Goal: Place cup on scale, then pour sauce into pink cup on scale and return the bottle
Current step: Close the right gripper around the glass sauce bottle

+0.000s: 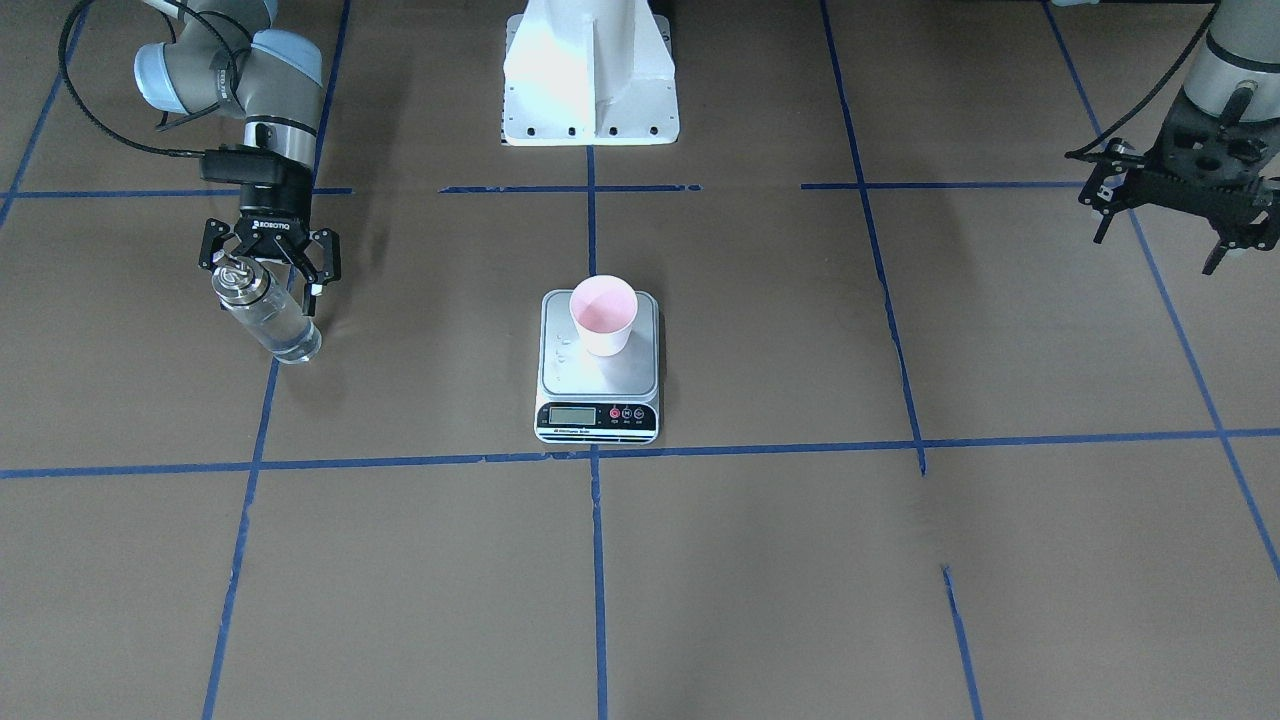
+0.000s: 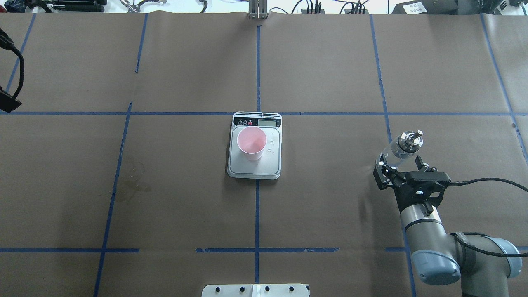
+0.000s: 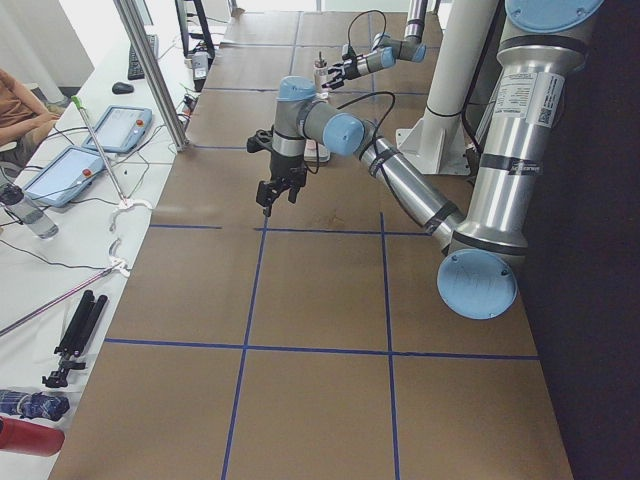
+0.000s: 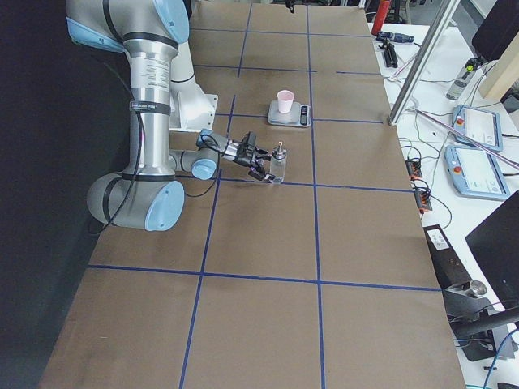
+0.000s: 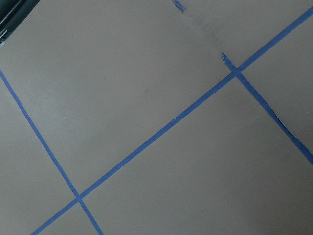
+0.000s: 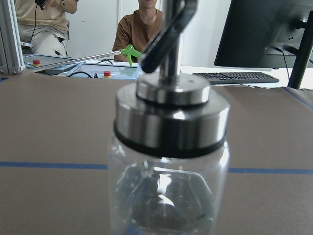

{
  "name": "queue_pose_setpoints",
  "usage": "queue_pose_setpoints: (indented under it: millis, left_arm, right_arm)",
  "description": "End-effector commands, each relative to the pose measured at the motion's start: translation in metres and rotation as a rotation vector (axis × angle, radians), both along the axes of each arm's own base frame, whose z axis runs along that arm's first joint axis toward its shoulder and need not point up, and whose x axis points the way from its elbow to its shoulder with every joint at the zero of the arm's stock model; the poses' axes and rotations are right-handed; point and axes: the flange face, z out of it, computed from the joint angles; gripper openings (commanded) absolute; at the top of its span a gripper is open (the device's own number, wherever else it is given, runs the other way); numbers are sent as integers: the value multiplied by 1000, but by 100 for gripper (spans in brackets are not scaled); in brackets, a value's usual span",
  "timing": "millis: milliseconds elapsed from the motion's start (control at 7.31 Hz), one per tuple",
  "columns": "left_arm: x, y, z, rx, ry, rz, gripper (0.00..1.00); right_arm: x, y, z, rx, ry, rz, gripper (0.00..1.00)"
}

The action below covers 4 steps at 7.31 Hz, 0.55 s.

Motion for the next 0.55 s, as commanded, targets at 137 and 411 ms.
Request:
queue_pose_setpoints:
  millis: [137, 411]
  left_arm:
    - [-1, -2, 0, -1, 0, -6, 100]
    - [-1, -2, 0, -4, 1, -7, 100]
  right_arm:
    - [4, -9, 0, -12, 15, -2, 100]
    - [2, -14, -6, -20, 6, -5, 94]
